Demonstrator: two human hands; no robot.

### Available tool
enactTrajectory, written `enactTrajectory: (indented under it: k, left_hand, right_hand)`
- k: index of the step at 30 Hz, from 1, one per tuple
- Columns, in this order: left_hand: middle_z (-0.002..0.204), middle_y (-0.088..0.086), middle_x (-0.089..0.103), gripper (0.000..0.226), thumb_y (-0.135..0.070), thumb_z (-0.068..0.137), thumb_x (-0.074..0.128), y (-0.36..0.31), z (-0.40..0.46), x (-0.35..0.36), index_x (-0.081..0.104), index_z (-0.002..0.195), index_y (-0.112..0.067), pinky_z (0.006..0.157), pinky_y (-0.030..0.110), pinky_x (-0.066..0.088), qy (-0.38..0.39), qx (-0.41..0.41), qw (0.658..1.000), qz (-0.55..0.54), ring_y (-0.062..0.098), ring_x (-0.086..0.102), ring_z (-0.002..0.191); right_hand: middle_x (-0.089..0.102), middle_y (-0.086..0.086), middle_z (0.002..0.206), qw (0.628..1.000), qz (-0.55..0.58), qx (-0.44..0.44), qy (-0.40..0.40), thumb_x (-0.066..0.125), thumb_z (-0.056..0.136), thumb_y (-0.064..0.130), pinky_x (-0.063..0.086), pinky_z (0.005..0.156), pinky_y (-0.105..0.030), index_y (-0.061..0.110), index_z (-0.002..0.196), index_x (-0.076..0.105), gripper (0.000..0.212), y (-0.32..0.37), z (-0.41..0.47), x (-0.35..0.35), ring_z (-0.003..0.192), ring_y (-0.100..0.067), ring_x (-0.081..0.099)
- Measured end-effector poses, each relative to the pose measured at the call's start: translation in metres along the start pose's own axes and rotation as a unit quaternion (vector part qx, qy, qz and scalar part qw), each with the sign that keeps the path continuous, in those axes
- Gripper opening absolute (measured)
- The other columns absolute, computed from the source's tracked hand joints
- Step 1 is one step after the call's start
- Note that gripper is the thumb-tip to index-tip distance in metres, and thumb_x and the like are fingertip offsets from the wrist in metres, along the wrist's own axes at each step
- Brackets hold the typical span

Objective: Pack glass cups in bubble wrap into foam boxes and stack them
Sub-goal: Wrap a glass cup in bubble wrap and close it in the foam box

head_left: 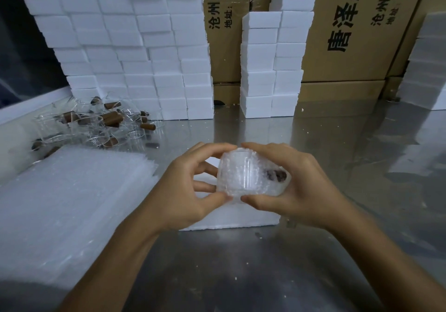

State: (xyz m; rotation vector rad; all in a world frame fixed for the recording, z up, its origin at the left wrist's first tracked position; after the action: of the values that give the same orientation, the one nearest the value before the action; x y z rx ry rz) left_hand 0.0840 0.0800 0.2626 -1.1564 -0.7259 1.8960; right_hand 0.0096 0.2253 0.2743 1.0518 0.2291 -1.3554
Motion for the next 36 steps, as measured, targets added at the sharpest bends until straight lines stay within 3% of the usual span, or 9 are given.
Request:
enactTrajectory:
  k: [5, 9, 12, 15, 19, 26, 29, 36]
  left_hand:
    - [0.121, -0.014, 0.058, 0.067, -0.014, 0.07, 0.088, -0.007, -0.001, -0.001, 0.056, 0.126, -0.028, 0.076, 0.02, 0.059, -0.05, 0.04, 0.994, 0.084, 0.006, 0.063, 0.105]
    - [0.122, -0.014, 0.059, 0.067, -0.011, 0.069, 0.088, -0.007, -0.002, -0.006, 0.053, 0.121, -0.034, 0.076, 0.019, 0.058, -0.084, 0.053, 0.992, 0.08, 0.009, 0.067, 0.1]
    - [0.122, -0.02, 0.058, 0.07, -0.007, 0.07, 0.087, -0.008, -0.001, -0.008, 0.051, 0.117, -0.043, 0.076, 0.017, 0.057, -0.103, 0.063, 0.99, 0.075, 0.005, 0.068, 0.096]
    - [0.121, -0.024, 0.058, 0.071, -0.008, 0.069, 0.088, -0.006, -0.001, -0.009, 0.051, 0.116, -0.046, 0.074, 0.016, 0.057, -0.113, 0.06, 0.989, 0.068, 0.003, 0.069, 0.092]
    - [0.12, -0.026, 0.059, 0.069, -0.01, 0.07, 0.088, -0.001, -0.002, -0.009, 0.052, 0.116, -0.046, 0.074, 0.019, 0.058, -0.114, 0.048, 0.991, 0.059, 0.004, 0.07, 0.09]
    - [0.122, -0.023, 0.061, 0.069, -0.015, 0.068, 0.089, 0.005, -0.001, -0.004, 0.056, 0.124, -0.039, 0.074, 0.033, 0.062, -0.102, 0.017, 0.994, 0.038, 0.01, 0.072, 0.09]
    - [0.122, -0.019, 0.062, 0.074, -0.017, 0.066, 0.09, 0.003, -0.001, -0.005, 0.057, 0.13, -0.032, 0.07, 0.032, 0.062, -0.107, 0.02, 0.993, 0.035, 0.013, 0.072, 0.088]
    - [0.113, -0.012, 0.069, 0.077, -0.045, 0.058, 0.088, 0.006, 0.001, -0.009, 0.058, 0.128, -0.036, 0.066, 0.035, 0.062, -0.126, -0.013, 0.99, -0.058, 0.022, 0.073, 0.085]
  right_hand:
    - [0.054, 0.023, 0.126, 0.999, -0.031, -0.036, -0.018, 0.084, 0.076, 0.039, 0.051, 0.091, -0.015, 0.037, 0.148, 0.037, 0.086, 0.002, -0.002, 0.005, 0.111, -0.002, 0.055]
    - [0.059, 0.01, 0.131, 0.996, -0.027, -0.061, -0.064, 0.078, 0.076, 0.047, 0.052, 0.096, -0.022, 0.023, 0.144, 0.046, 0.079, 0.006, 0.0, 0.002, 0.116, -0.007, 0.058]
    - [0.057, 0.019, 0.121, 0.995, -0.019, -0.049, -0.083, 0.074, 0.073, 0.053, 0.046, 0.092, -0.01, 0.024, 0.138, 0.051, 0.075, 0.004, 0.001, -0.003, 0.109, 0.005, 0.056]
    - [0.057, 0.023, 0.116, 0.995, 0.002, -0.031, -0.091, 0.086, 0.071, 0.037, 0.044, 0.087, -0.006, 0.019, 0.133, 0.056, 0.071, -0.003, -0.001, -0.006, 0.104, 0.007, 0.057]
    - [0.061, 0.02, 0.11, 0.995, 0.018, -0.036, -0.086, 0.09, 0.07, 0.025, 0.049, 0.081, -0.012, 0.019, 0.123, 0.059, 0.062, -0.004, -0.001, -0.006, 0.098, 0.001, 0.061]
    - [0.061, 0.023, 0.109, 0.995, 0.043, -0.01, -0.085, 0.089, 0.068, 0.036, 0.051, 0.079, -0.013, 0.025, 0.119, 0.056, 0.062, -0.009, -0.002, -0.001, 0.1, -0.001, 0.061]
    - [0.064, 0.02, 0.104, 0.993, 0.085, 0.02, -0.083, 0.089, 0.067, 0.039, 0.054, 0.076, -0.018, 0.025, 0.118, 0.059, 0.061, -0.015, -0.002, -0.001, 0.096, -0.007, 0.064]
    - [0.073, 0.003, 0.1, 0.965, 0.224, 0.116, -0.077, 0.087, 0.063, 0.05, 0.061, 0.077, -0.035, 0.018, 0.115, 0.067, 0.064, -0.028, -0.003, 0.001, 0.091, -0.017, 0.071]
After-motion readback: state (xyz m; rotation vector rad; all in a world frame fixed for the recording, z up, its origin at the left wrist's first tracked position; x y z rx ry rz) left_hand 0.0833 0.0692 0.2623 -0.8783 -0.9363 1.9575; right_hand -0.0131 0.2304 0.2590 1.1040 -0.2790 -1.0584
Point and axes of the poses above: each hand's wrist, its own z-axis towards the middle knuckle, its own x-axis out of the palm, y = z × x, the point moved 8 cm from there along z, towards the middle knuckle
